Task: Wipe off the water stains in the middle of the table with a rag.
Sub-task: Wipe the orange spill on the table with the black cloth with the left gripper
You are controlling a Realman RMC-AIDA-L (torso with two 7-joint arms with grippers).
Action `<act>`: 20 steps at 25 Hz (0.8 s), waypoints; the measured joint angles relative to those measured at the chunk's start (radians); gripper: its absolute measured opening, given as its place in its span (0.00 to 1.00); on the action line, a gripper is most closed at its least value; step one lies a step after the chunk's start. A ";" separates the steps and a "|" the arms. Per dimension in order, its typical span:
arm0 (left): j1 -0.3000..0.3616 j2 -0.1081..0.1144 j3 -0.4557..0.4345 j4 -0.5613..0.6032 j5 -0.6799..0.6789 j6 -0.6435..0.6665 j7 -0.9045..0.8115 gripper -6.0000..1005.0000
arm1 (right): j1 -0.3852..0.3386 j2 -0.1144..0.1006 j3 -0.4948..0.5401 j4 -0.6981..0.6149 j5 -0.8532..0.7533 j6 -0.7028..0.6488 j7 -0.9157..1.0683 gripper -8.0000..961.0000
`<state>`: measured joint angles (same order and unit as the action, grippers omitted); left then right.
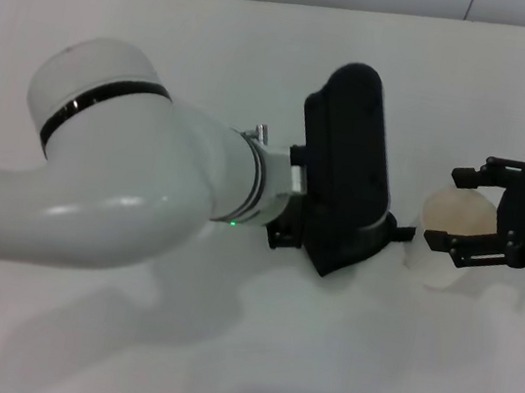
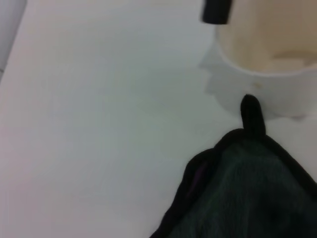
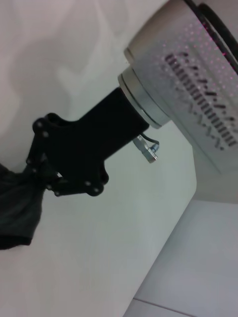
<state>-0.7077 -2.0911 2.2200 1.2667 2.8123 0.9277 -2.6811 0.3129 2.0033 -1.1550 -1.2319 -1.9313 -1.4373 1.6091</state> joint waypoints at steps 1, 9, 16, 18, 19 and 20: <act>0.000 0.000 0.013 0.005 0.000 0.005 0.001 0.08 | 0.000 0.000 0.000 0.000 0.000 0.000 0.000 0.91; 0.001 -0.001 0.075 0.022 -0.001 0.016 0.003 0.08 | 0.000 0.000 0.000 -0.002 -0.002 0.000 0.000 0.91; 0.002 -0.002 0.050 0.018 0.014 0.024 -0.004 0.08 | 0.000 0.001 0.012 -0.002 -0.002 -0.008 0.000 0.91; 0.002 -0.002 0.039 0.015 0.019 0.025 -0.005 0.08 | 0.000 0.001 0.012 -0.002 -0.002 -0.008 0.000 0.91; 0.002 -0.001 0.034 0.015 0.020 0.025 -0.006 0.08 | 0.000 0.001 0.012 -0.001 -0.002 -0.008 0.000 0.91; 0.002 -0.001 0.025 0.014 0.020 0.025 -0.007 0.08 | 0.000 0.001 0.012 -0.001 -0.002 -0.009 0.000 0.91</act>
<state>-0.7055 -2.0925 2.2447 1.2806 2.8324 0.9529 -2.6886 0.3129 2.0047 -1.1431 -1.2330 -1.9335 -1.4458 1.6091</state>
